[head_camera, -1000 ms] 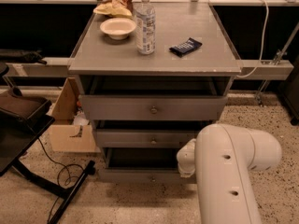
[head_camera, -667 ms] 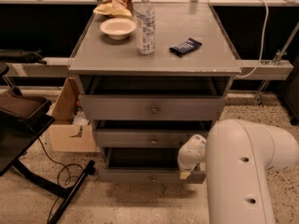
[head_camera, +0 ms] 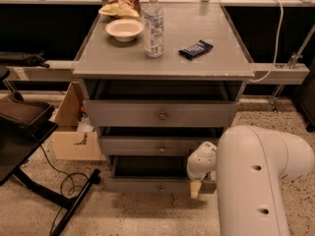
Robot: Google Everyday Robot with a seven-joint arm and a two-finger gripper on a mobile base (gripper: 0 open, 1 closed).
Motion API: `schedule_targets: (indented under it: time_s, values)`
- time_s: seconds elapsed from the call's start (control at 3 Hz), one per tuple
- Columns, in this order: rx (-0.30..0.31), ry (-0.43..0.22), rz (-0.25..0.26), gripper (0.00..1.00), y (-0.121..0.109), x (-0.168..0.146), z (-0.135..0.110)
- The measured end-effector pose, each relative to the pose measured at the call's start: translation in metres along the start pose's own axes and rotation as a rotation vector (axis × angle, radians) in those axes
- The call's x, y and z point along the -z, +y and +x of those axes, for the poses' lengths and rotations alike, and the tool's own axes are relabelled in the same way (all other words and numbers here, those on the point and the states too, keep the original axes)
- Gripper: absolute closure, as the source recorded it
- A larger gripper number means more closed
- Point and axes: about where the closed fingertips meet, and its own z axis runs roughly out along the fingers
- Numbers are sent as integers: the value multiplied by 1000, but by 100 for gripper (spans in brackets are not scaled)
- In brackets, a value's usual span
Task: Open bottom drawer
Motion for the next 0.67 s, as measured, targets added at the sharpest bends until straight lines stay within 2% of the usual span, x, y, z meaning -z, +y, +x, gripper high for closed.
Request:
schedule_targets:
  time_s: [0.33, 0.67]
  values:
    - [-2, 20, -39, 0, 7, -32, -4]
    - [-14, 42, -124, 0, 23, -85, -6]
